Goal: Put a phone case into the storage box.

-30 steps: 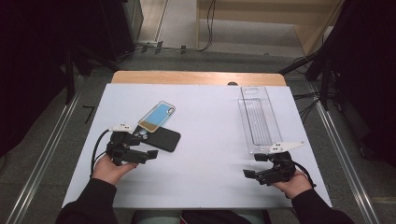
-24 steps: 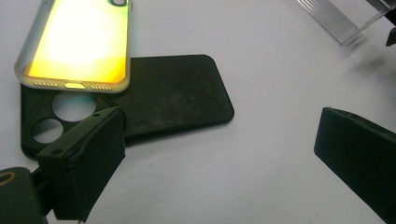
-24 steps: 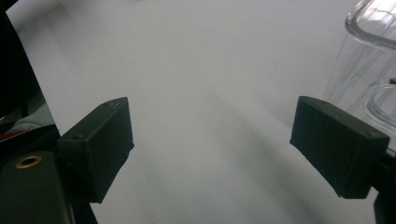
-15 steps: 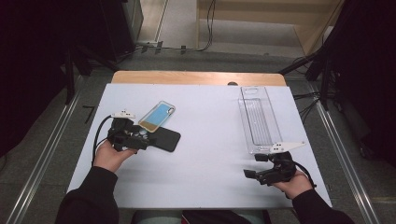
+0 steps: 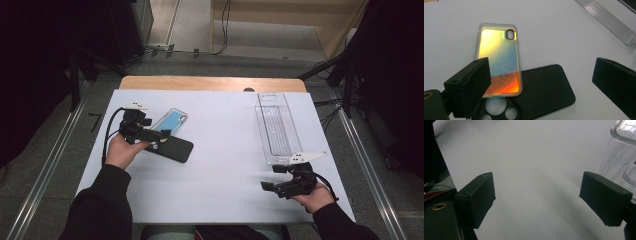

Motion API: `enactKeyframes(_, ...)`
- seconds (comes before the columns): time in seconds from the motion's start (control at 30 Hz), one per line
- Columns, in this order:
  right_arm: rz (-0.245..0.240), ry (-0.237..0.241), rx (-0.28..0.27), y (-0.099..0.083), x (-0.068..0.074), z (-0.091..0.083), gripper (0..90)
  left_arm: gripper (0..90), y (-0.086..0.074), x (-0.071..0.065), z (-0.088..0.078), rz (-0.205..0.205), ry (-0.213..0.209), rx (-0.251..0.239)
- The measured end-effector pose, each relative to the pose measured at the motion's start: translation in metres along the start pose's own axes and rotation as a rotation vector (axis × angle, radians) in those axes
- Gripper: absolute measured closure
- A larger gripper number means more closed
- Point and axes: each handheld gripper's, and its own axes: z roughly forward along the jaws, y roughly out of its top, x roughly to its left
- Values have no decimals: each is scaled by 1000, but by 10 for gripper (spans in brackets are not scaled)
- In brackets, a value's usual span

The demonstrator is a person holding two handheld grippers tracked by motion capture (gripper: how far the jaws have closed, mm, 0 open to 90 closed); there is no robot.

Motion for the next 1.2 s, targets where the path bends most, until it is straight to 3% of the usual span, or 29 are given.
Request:
enactKeyframes(0.13, -1, 3, -7, 0, 1, 0, 113, 18, 7, 5, 10, -2, 20, 14)
enactKeyframes(0.27, 3, 0, -4, 0, 0, 1, 113, 18, 10, 9, 14, -27, 8, -2)
enactKeyframes(0.37, 3, -2, -10, 1, 0, 0, 113, 18, 16, 11, 21, -13, 12, 4)
enactKeyframes(0.63, 9, -7, -14, 0, -1, -1, 113, 29, 26, 20, 40, 3, 69, 4)
enactKeyframes(0.7, 4, -12, -22, 1, -1, -1, 113, 47, 27, 21, 42, -11, 74, -6)
enactKeyframes(0.77, 9, -13, -25, 2, -1, -1, 113, 47, 27, 24, 46, -45, 38, -20)
enactKeyframes(0.97, 0, -9, -9, 0, 1, 3, 113, 48, 26, 29, 55, -9, 69, -16)
enactKeyframes(1.2, 4, -9, -8, 0, 1, 2, 113, 48, 24, 33, 63, -19, 85, -9)
